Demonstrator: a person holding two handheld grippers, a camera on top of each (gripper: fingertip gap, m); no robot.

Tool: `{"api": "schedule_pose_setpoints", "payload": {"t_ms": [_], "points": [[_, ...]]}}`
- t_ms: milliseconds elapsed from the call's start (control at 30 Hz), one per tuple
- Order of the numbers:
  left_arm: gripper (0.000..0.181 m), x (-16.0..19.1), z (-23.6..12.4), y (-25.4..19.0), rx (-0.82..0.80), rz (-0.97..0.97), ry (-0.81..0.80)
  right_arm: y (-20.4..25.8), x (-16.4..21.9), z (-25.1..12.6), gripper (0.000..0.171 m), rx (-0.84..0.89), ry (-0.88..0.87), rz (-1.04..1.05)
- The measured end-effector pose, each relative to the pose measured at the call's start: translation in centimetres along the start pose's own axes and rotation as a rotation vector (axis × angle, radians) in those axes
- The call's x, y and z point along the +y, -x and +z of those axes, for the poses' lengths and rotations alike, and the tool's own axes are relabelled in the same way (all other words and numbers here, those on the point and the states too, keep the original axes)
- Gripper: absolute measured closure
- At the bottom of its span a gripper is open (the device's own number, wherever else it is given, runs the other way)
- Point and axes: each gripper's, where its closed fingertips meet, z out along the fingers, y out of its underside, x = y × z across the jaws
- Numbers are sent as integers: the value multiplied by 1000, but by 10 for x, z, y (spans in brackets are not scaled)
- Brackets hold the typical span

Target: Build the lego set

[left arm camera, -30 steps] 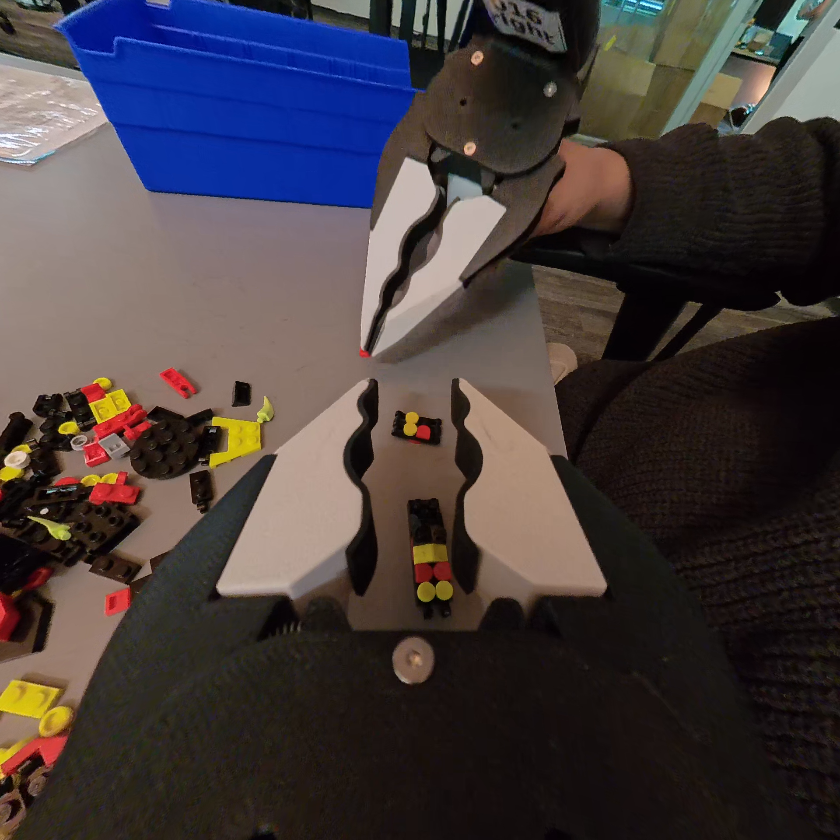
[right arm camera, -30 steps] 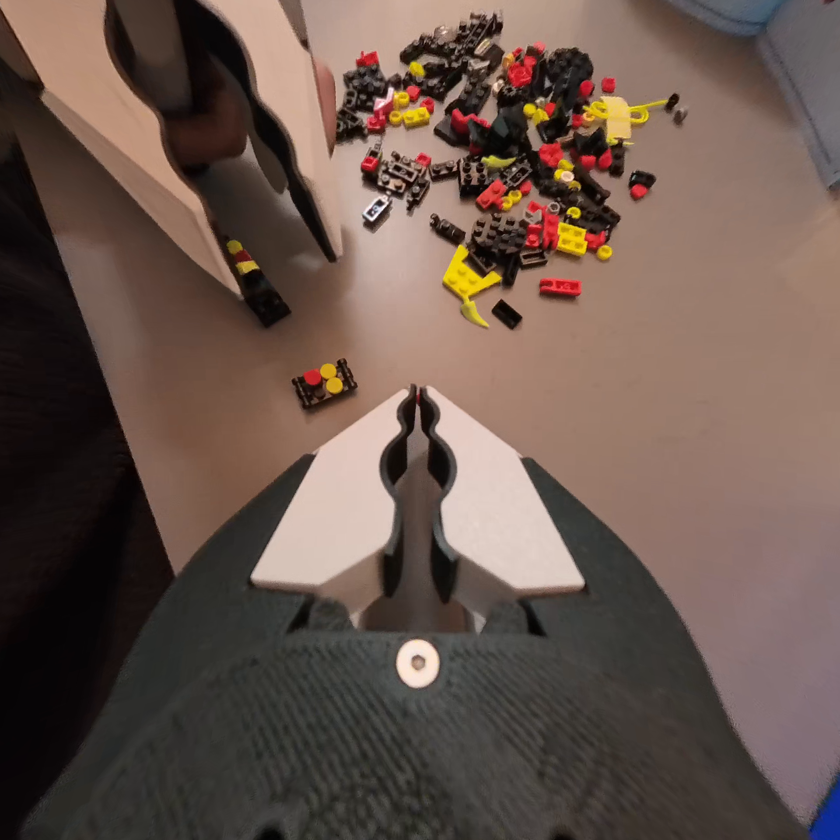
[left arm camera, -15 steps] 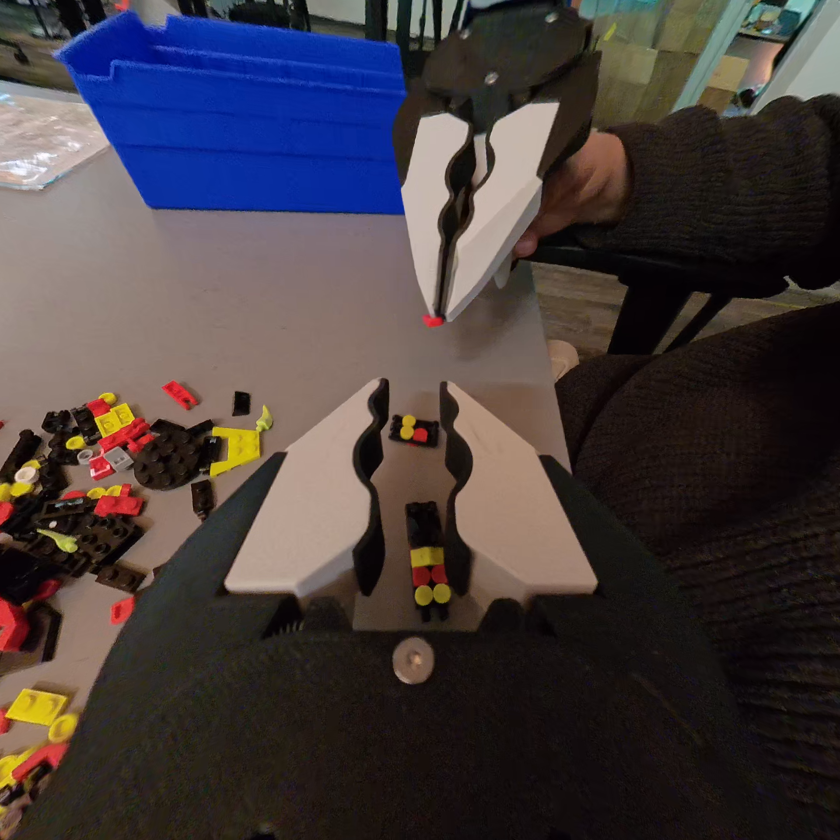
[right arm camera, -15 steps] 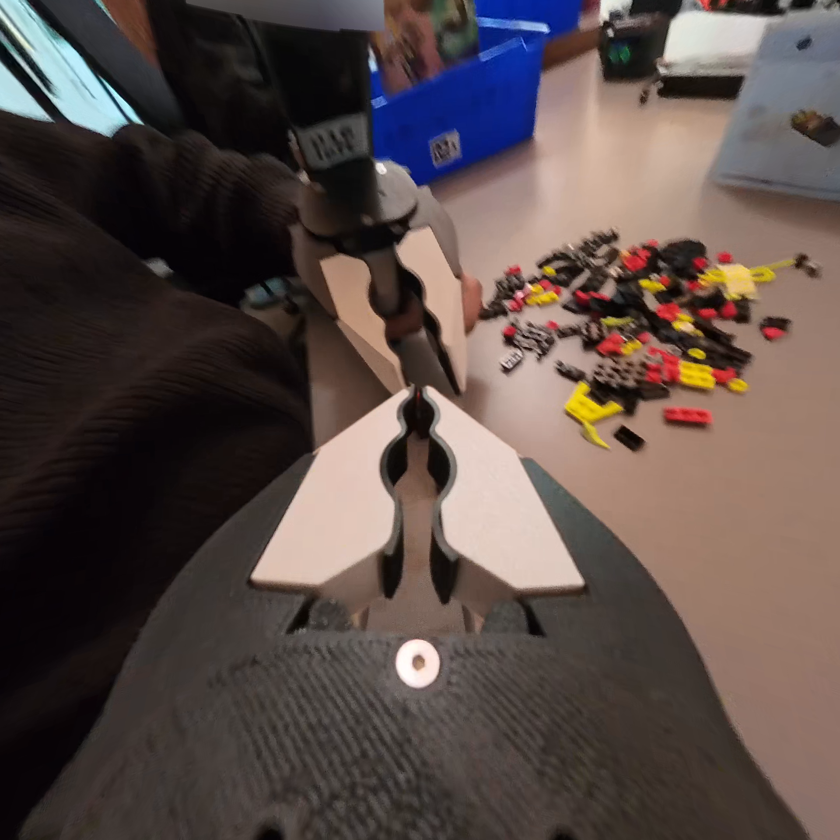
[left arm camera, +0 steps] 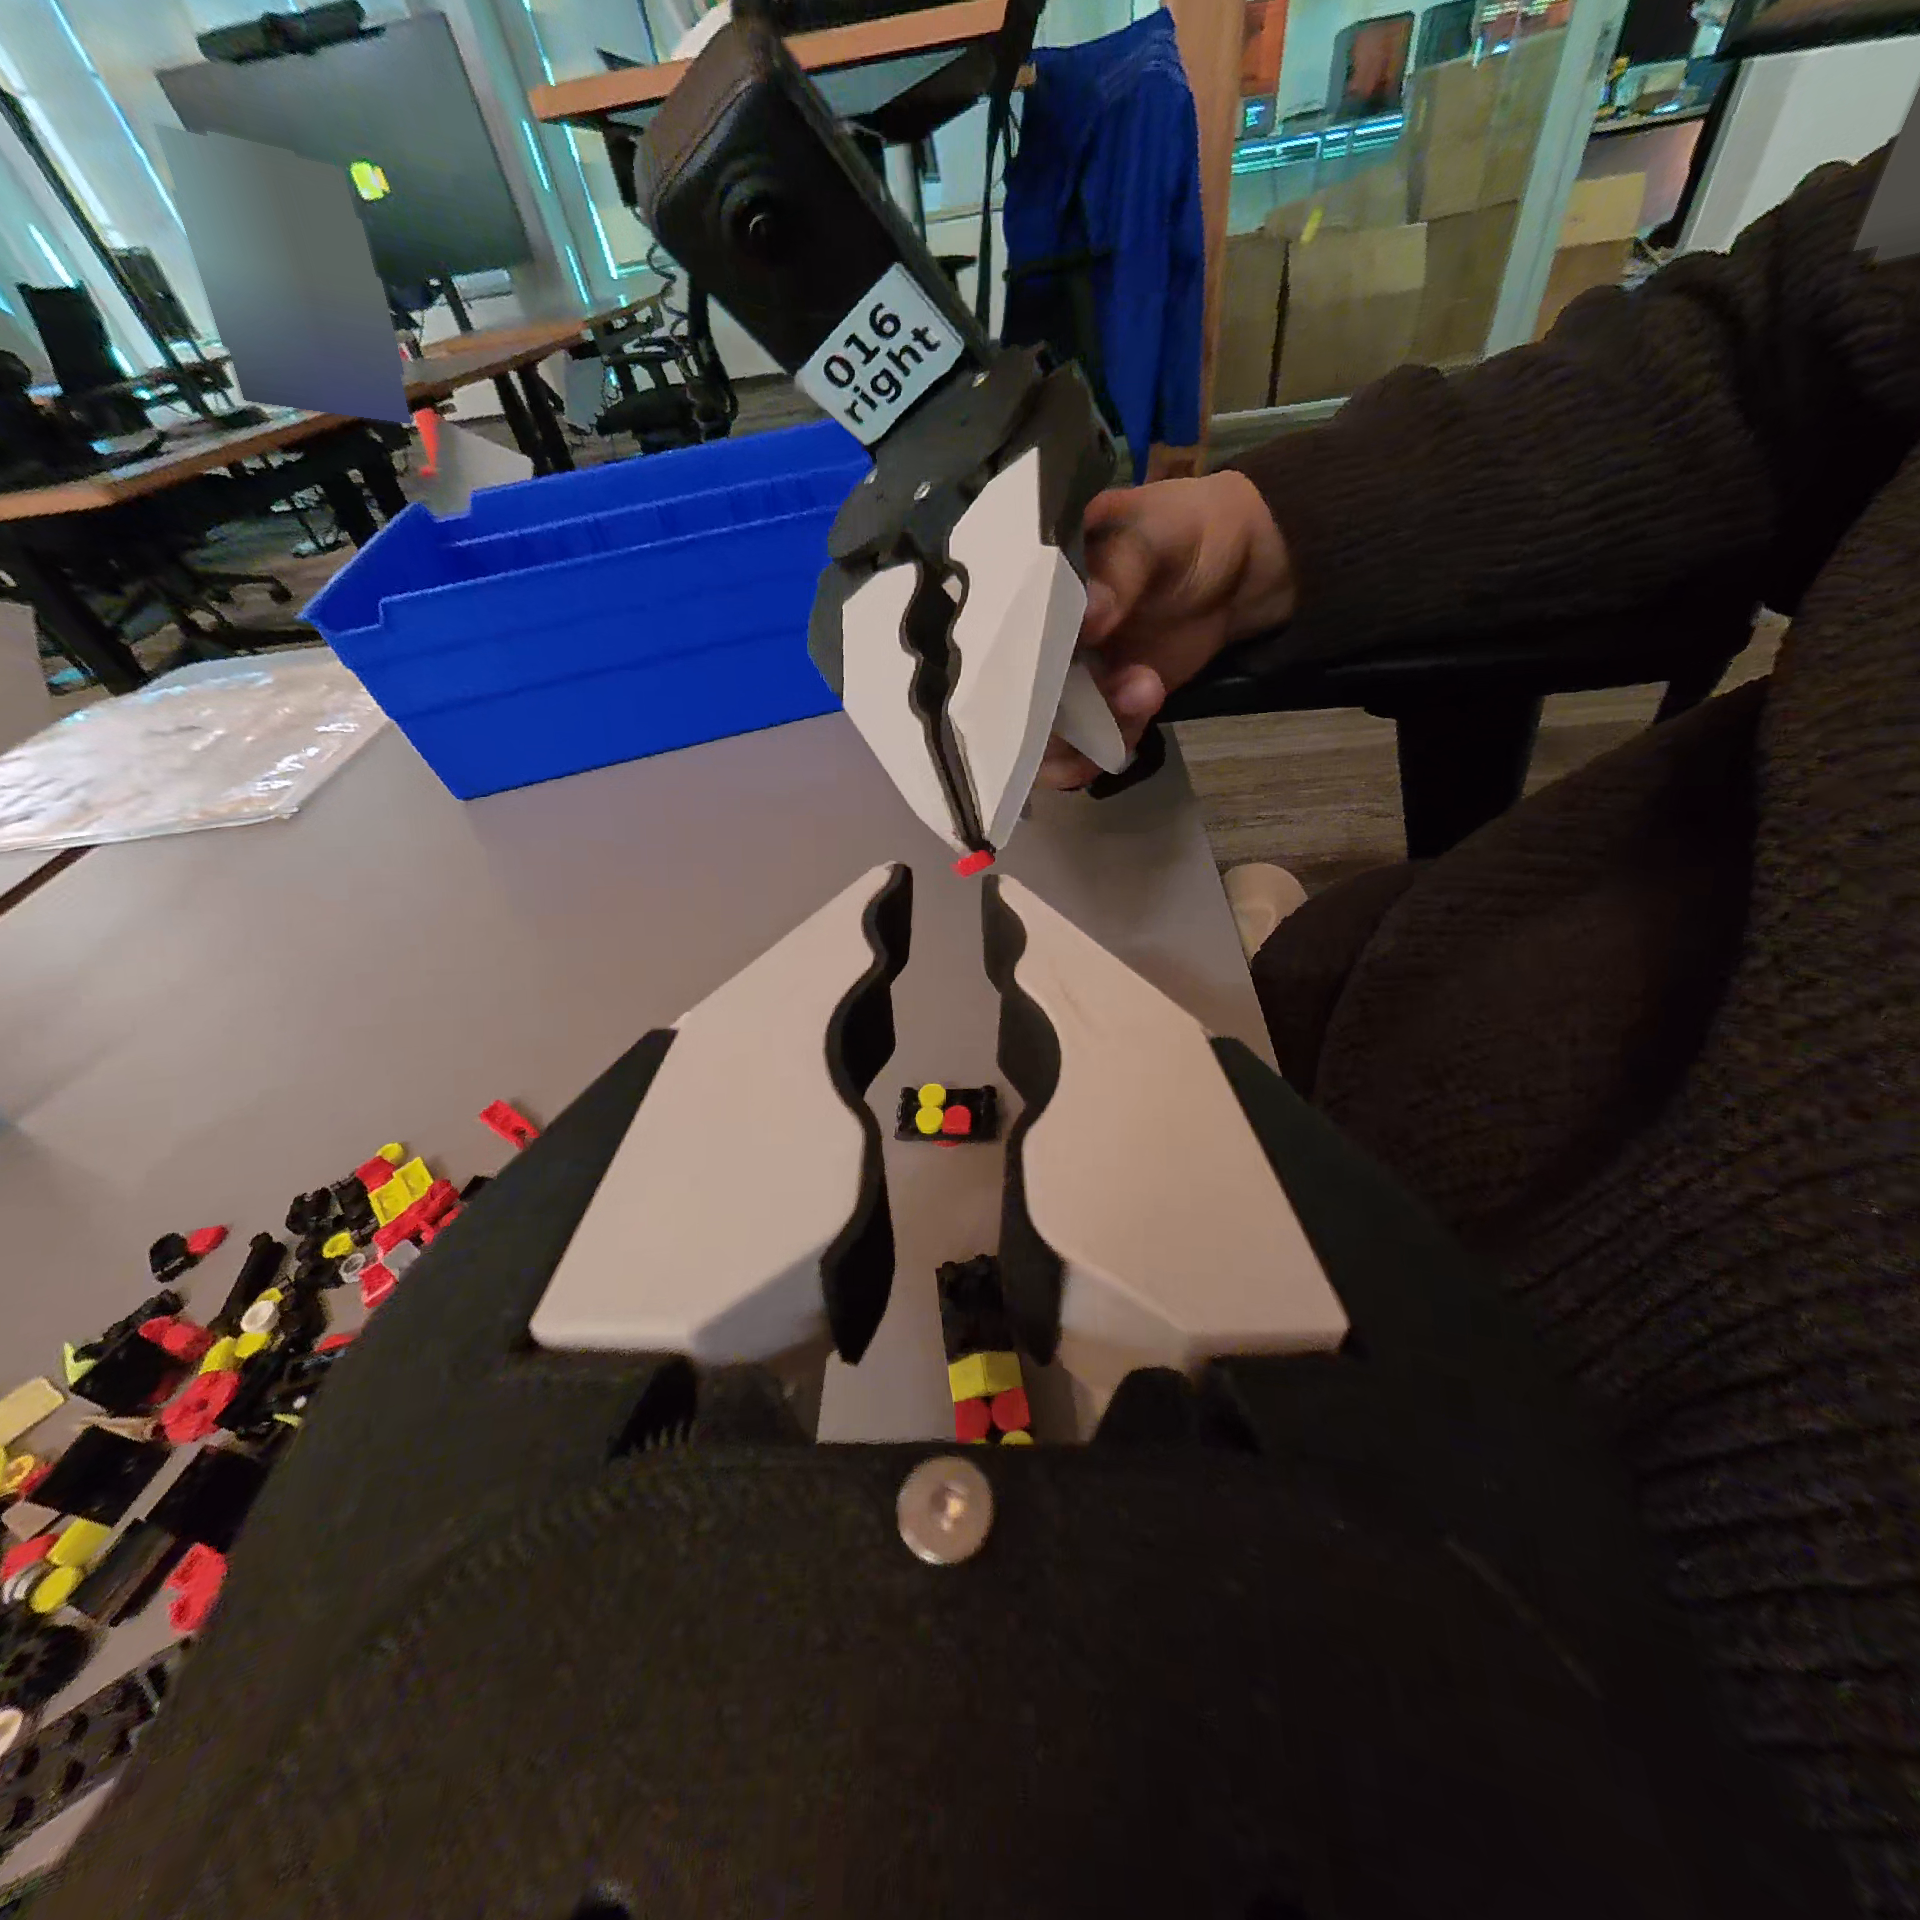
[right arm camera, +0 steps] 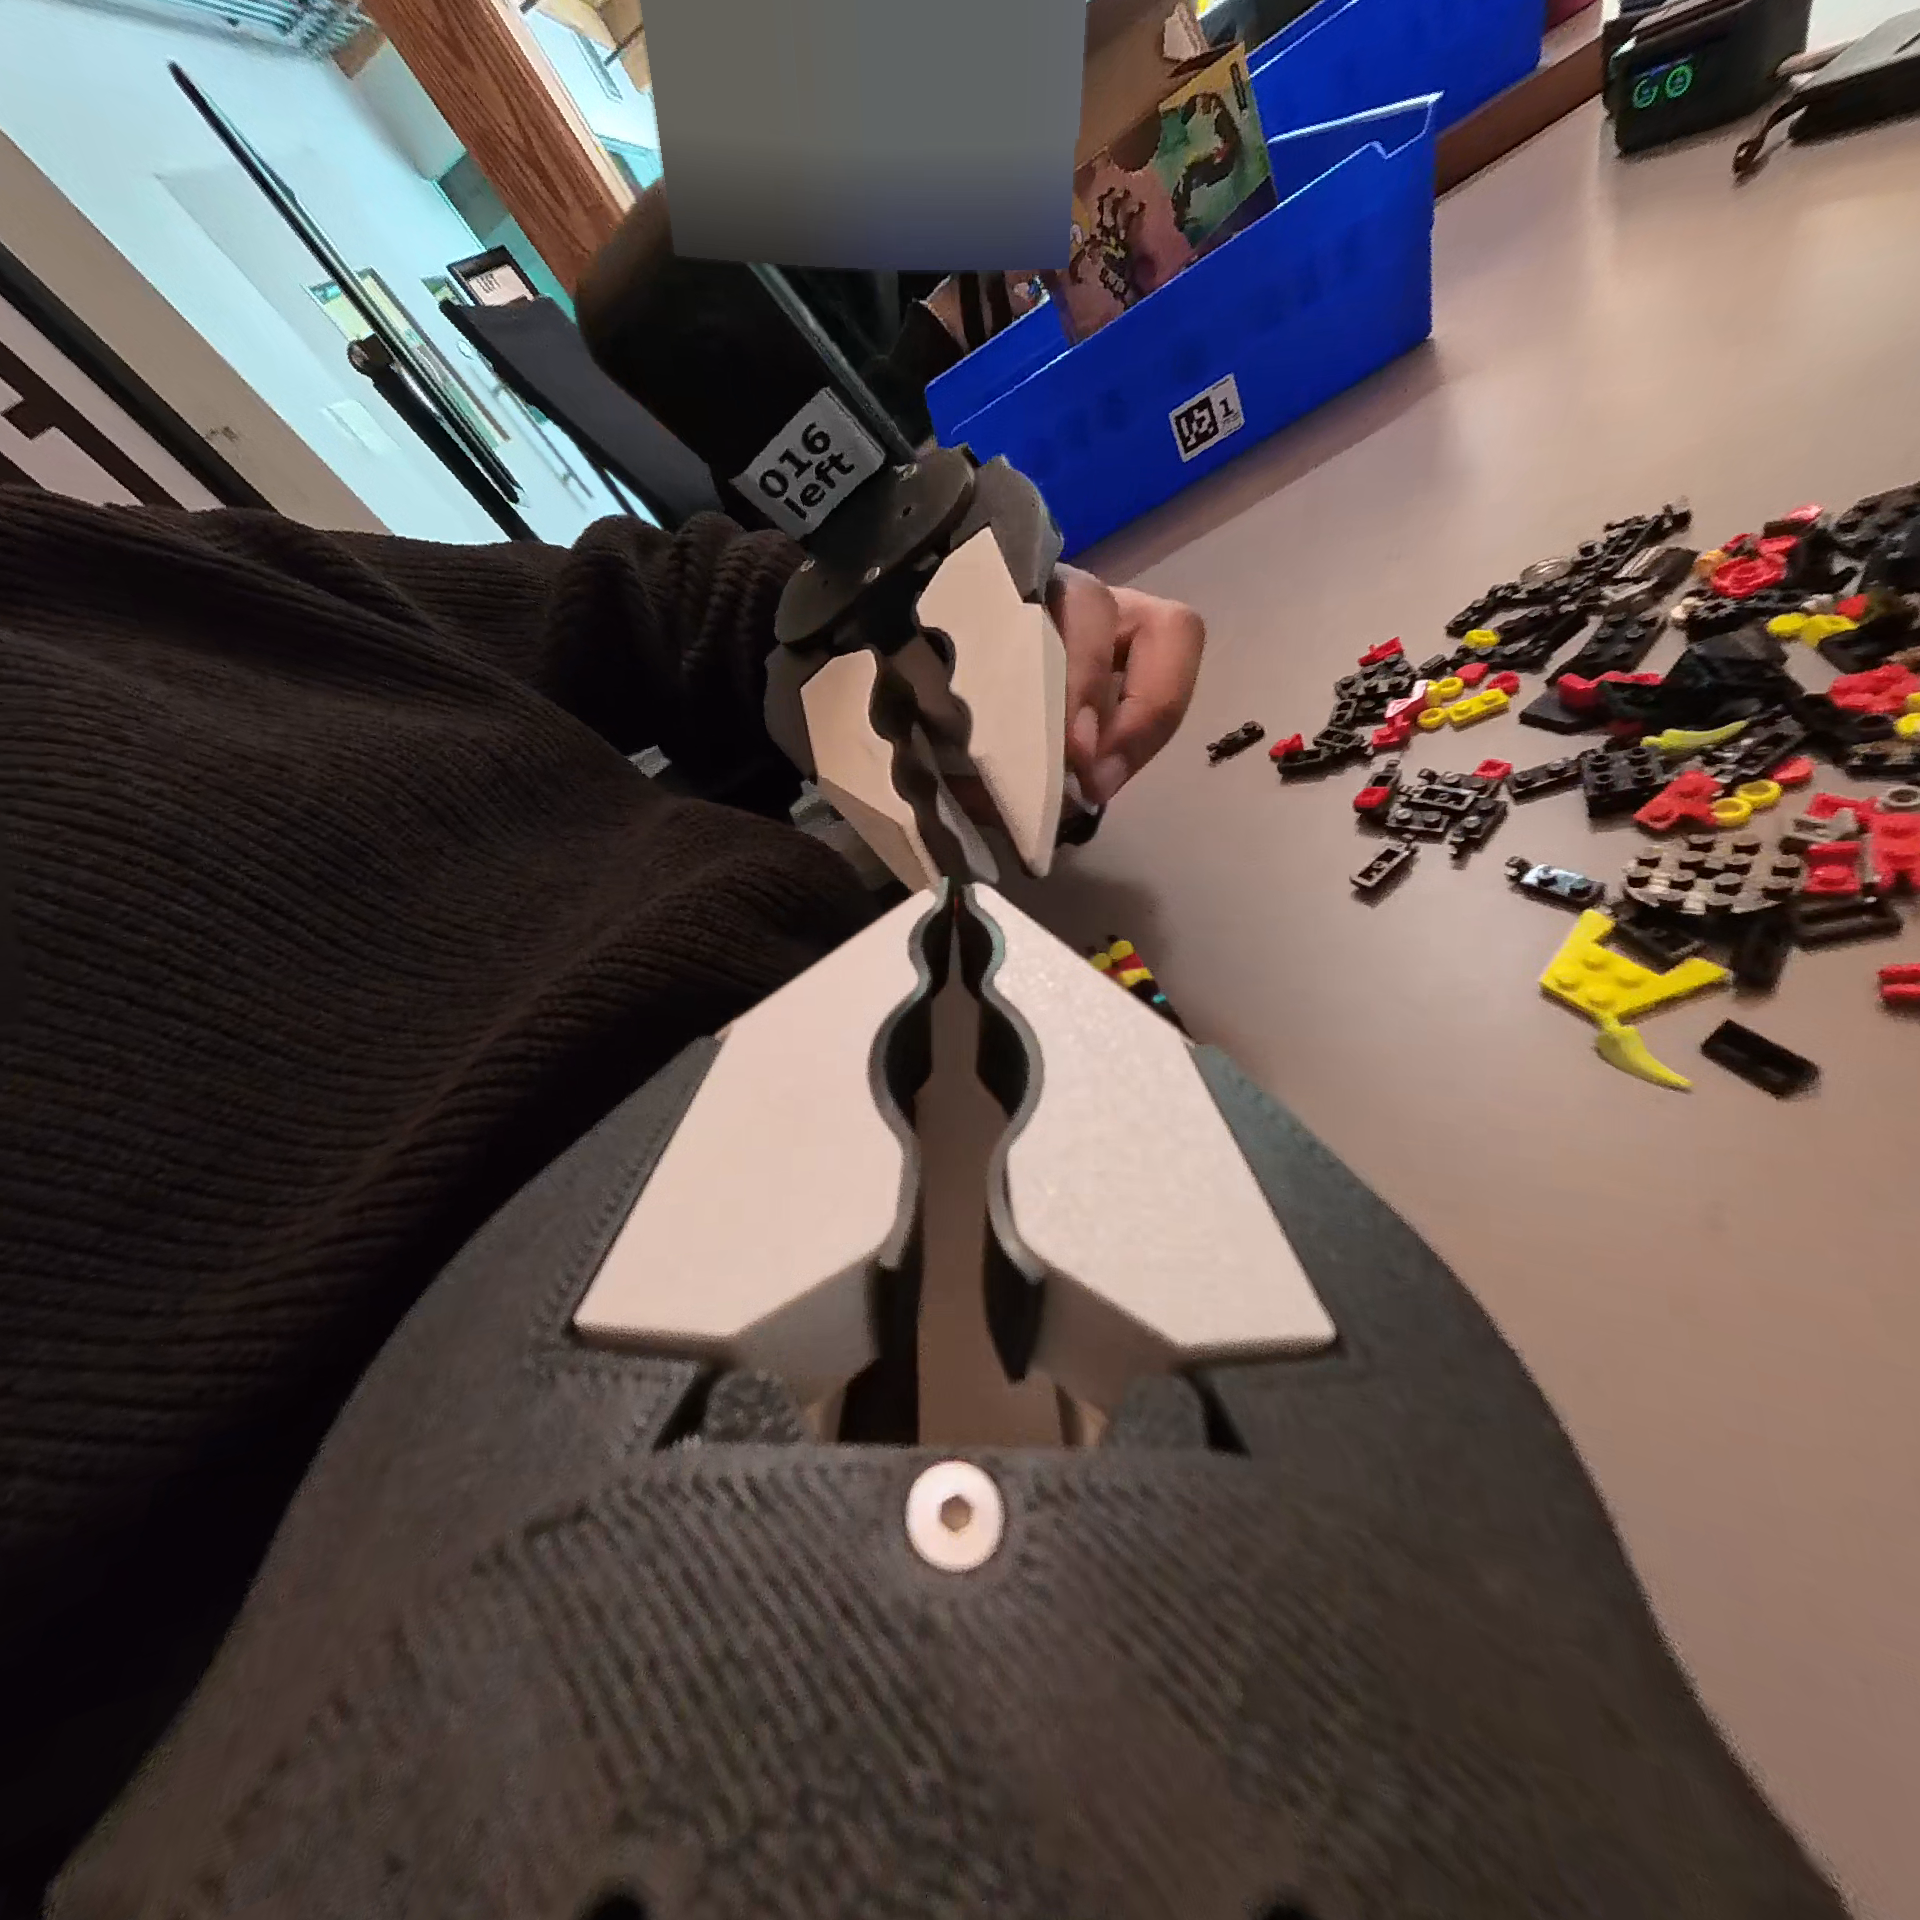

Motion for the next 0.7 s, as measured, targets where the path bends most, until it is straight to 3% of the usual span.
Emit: {"api": "schedule_pose_setpoints", "payload": {"t_ms": [200,700], "points": [[180,0,0,-2,3,15,-6,-2,0,1,171,-14,-13,57],[180,-1,0,-3,-2,19,-16,-2,-1,2,171,-62,-46,166]]}}
